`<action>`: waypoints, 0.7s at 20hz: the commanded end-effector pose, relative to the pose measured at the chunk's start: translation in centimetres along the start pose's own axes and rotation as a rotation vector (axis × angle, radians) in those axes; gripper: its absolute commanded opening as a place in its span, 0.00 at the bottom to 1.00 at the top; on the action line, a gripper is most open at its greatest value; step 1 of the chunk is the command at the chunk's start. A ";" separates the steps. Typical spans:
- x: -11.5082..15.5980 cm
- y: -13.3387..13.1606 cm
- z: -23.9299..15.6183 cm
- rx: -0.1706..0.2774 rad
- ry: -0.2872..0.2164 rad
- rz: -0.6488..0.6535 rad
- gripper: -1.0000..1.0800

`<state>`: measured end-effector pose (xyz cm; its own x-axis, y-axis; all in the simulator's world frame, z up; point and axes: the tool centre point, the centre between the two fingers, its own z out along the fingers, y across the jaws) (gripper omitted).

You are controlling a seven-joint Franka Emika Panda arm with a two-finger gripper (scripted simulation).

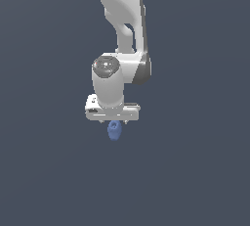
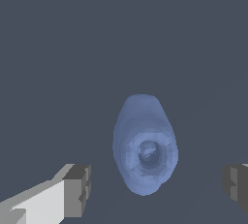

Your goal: Pick up the object and move it to a goal position.

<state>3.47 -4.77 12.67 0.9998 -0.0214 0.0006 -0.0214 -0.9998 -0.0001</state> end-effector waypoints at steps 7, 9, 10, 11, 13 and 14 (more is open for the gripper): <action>-0.1 0.0 3.0 0.000 0.000 -0.001 0.96; -0.1 0.0 4.0 0.000 0.000 -0.001 0.96; -0.1 0.0 4.3 0.000 -0.001 -0.002 0.96; -0.1 0.0 4.6 0.000 -0.001 -0.002 0.96; -0.1 0.0 5.0 0.000 -0.001 -0.002 0.96; 0.0 0.0 5.1 0.000 -0.001 -0.002 0.96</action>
<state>3.36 -4.80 7.81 0.9998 -0.0198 -0.0016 -0.0198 -0.9998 -0.0001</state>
